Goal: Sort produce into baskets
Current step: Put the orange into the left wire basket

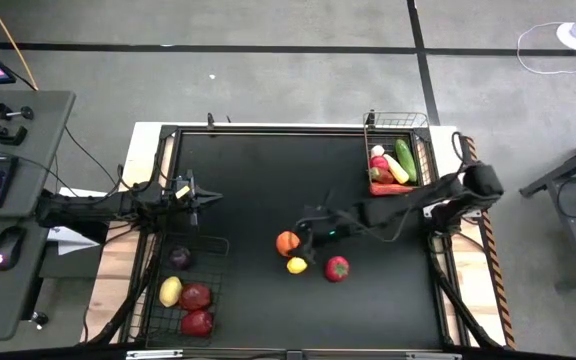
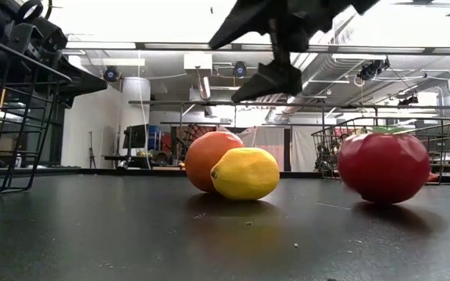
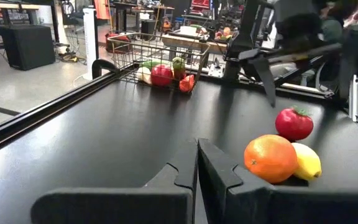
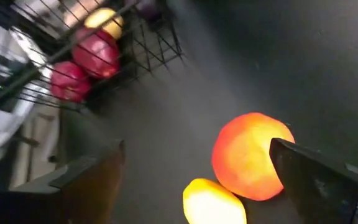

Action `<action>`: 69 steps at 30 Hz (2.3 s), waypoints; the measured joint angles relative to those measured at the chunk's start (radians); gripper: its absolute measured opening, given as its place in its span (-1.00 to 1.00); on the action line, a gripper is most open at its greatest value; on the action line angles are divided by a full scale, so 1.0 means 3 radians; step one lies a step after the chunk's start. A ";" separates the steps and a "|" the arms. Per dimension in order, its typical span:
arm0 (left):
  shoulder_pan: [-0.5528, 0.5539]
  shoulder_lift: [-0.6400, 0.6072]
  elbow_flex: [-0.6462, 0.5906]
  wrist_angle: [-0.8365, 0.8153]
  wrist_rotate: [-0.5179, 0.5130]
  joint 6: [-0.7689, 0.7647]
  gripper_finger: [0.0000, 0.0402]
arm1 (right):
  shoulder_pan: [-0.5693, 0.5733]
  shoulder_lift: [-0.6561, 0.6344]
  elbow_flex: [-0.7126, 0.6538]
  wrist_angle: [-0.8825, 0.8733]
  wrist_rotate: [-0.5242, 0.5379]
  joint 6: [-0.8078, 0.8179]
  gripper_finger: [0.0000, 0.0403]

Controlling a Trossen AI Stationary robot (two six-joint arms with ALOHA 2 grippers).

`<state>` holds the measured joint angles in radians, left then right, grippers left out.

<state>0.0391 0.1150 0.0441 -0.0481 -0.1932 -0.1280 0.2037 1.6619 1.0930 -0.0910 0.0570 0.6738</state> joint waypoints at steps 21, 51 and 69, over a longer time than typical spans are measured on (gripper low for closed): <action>-0.0001 0.0000 0.0000 0.0000 0.0000 0.0000 -1.00 | 0.0022 0.0424 0.1049 -0.1622 0.0655 0.1561 0.94; 0.0000 0.0000 0.0000 0.0000 0.0000 0.0000 -1.00 | 0.0066 0.1828 0.2676 -0.3160 0.0483 0.0705 0.93; -0.0001 0.0000 0.0000 0.0001 0.0000 0.0000 -1.00 | 0.0007 0.2230 0.2852 -0.2994 0.0657 0.0255 0.63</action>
<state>0.0389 0.1150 0.0441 -0.0479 -0.1932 -0.1280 0.2059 2.3310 1.9486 -0.9891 0.2541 0.7503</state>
